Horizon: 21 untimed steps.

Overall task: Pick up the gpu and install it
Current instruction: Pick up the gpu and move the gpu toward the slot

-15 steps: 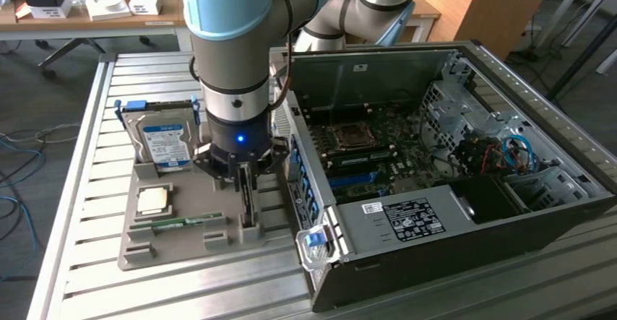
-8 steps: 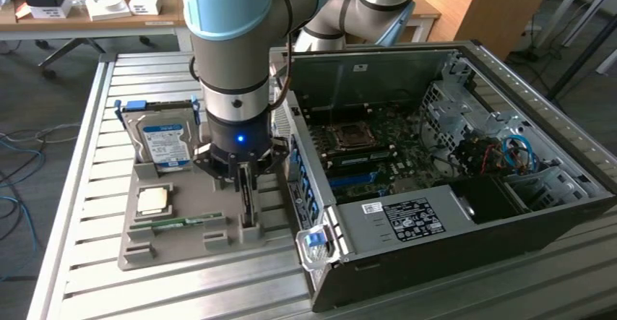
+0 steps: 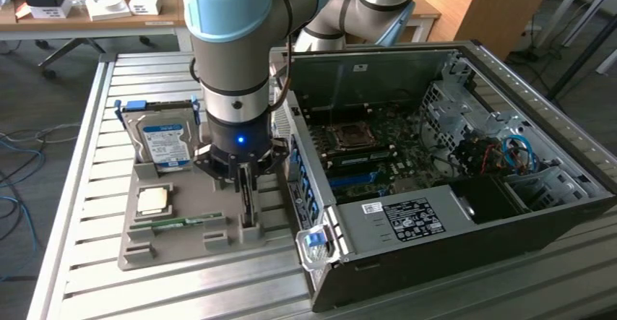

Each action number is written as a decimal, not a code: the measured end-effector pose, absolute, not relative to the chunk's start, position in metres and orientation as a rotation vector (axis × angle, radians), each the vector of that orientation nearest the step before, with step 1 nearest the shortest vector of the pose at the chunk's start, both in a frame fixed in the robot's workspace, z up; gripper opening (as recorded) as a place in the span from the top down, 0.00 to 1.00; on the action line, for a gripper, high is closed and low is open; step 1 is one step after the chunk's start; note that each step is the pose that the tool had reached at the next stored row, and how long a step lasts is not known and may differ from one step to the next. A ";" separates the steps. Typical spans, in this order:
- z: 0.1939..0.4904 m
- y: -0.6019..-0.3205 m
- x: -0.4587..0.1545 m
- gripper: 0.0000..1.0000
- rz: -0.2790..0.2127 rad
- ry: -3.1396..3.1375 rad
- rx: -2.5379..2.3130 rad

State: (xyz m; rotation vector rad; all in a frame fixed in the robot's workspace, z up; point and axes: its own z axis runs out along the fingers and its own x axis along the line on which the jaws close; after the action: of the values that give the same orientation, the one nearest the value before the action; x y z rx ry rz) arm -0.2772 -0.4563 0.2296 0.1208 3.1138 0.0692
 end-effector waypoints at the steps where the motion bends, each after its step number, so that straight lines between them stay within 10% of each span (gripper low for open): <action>1: 0.230 -0.456 -0.277 0.67 0.069 3.114 0.121; 21: 0.229 -0.456 -0.277 0.74 0.069 3.114 0.121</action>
State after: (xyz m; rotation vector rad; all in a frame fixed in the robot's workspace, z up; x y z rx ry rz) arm -0.2772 -0.4563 0.2294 0.1208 3.1137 0.0692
